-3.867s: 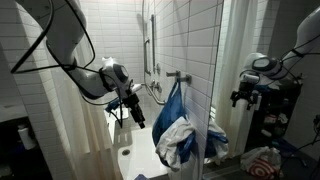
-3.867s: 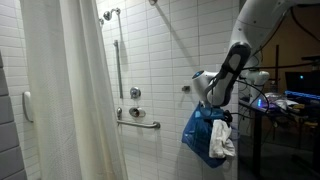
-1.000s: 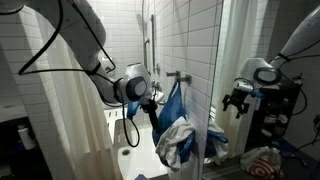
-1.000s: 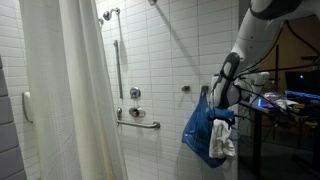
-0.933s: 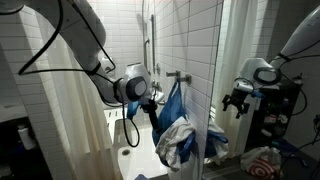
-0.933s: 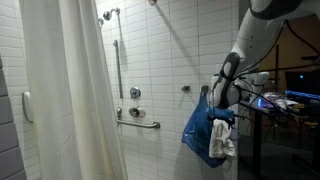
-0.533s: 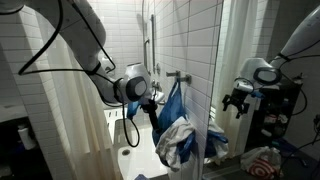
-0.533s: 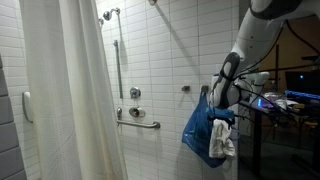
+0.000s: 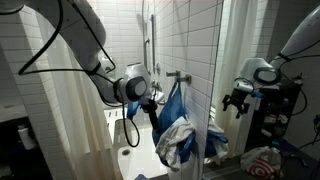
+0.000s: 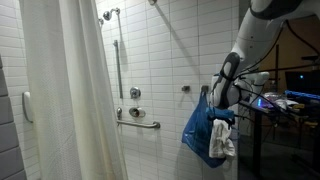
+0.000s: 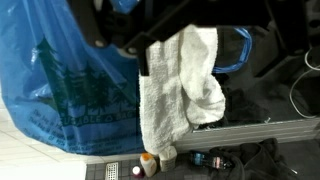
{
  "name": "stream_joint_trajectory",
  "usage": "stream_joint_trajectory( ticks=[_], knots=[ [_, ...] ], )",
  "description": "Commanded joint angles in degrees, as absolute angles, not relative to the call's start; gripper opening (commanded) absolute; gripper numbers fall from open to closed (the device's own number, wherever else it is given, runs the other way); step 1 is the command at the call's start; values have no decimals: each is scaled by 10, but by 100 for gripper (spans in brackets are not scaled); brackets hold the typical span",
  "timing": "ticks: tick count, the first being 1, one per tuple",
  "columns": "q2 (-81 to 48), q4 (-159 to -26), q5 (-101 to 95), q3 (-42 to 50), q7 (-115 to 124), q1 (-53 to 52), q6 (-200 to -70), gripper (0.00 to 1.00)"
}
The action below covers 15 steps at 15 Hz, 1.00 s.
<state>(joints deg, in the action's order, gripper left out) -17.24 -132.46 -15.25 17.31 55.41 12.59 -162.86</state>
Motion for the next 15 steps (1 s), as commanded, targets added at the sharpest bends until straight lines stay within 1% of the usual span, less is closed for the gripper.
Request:
stream_joint_trajectory(
  ticks=[1, 6, 12, 15],
  knots=[
    [-175, -1325, -128, 198, 535, 100, -1631, 100],
    [-176, -1325, -126, 200, 536, 97, -1631, 100],
    [-182, -1323, -126, 233, 553, 67, -1636, 100],
    [-188, -1321, -113, 233, 544, 69, -1654, 100]
  ],
)
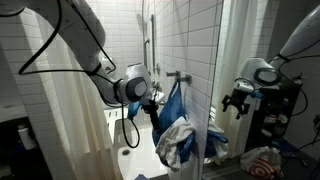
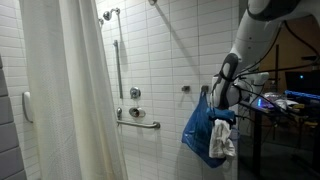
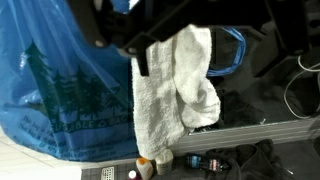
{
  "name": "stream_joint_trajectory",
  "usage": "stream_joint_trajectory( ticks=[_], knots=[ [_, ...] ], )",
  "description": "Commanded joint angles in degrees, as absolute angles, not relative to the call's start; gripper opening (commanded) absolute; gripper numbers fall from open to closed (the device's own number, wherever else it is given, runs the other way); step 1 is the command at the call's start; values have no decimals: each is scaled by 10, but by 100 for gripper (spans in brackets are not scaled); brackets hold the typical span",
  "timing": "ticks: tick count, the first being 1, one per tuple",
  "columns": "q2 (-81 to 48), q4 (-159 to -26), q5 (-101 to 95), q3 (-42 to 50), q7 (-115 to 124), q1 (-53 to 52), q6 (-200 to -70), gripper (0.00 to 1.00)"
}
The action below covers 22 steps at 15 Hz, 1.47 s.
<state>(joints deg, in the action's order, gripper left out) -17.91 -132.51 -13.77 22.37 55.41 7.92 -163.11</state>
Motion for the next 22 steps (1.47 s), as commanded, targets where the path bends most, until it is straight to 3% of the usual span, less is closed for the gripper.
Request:
stream_joint_trajectory(
  ticks=[1, 22],
  knots=[
    [-189, -1321, -102, 229, 539, 73, -1662, 100],
    [-340, -1213, 147, 205, 375, 85, -1854, 100]
  ],
)
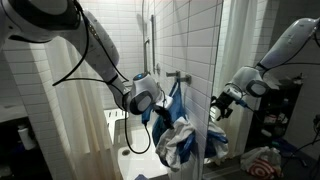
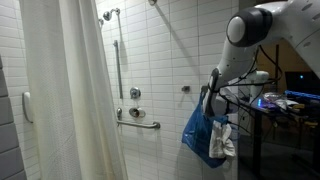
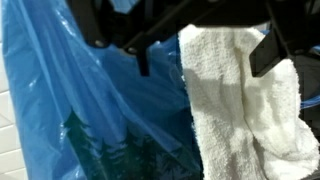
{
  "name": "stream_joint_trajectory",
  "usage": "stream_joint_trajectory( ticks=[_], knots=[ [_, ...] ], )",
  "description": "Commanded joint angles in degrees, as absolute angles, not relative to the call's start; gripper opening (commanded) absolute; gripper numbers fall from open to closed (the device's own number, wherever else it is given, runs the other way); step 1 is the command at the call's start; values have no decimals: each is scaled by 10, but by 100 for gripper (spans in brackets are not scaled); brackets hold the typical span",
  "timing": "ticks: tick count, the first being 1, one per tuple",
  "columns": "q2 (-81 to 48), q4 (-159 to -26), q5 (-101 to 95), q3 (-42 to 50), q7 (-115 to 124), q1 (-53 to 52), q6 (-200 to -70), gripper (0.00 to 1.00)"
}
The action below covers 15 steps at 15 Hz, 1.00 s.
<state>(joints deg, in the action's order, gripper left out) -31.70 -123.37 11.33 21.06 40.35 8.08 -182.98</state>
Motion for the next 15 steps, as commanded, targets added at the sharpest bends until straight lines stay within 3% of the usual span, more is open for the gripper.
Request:
stream_joint_trajectory(
  ticks=[1, 8, 9, 11, 15],
  knots=[
    [-345, -1209, 156, 204, 369, 86, -1857, 100],
    [-367, -1185, 200, 198, 336, 91, -1862, 98],
    [-369, -1181, 205, 195, 332, 93, -1862, 75],
    [-371, -1178, 210, 193, 327, 95, -1861, 71],
    [-374, -1173, 217, 193, 319, 96, -1861, 39]
  ],
)
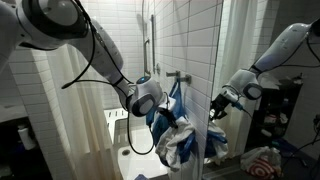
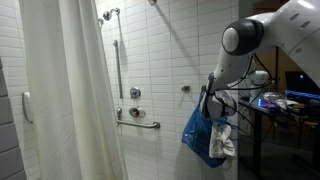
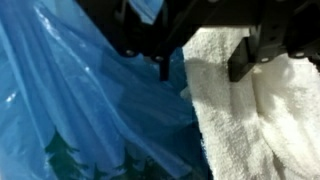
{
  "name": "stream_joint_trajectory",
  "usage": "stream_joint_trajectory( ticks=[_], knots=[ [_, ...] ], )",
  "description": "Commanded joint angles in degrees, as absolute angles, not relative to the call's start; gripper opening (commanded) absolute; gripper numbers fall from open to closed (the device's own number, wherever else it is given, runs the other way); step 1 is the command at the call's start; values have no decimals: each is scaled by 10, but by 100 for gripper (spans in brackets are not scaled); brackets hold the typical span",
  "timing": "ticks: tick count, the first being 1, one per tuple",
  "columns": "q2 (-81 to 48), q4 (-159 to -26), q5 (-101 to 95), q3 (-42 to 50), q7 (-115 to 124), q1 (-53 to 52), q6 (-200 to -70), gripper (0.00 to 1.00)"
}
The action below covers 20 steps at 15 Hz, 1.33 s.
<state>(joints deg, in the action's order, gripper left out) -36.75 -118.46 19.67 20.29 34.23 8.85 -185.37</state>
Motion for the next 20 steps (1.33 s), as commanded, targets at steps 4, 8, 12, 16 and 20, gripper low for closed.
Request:
stream_joint_trajectory(
  ticks=[4, 8, 12, 16, 20],
  knots=[
    [-376, -1171, 218, 194, 318, 95, -1860, 8],
    [-378, -1167, 218, 194, 318, 97, -1859, 0],
    [-367, -1178, 217, 186, 312, 103, -1870, 1],
    [-353, -1193, 219, 177, 299, 110, -1906, 1],
    [-340, -1204, 222, 161, 283, 126, -1933, 1]
  ],
)
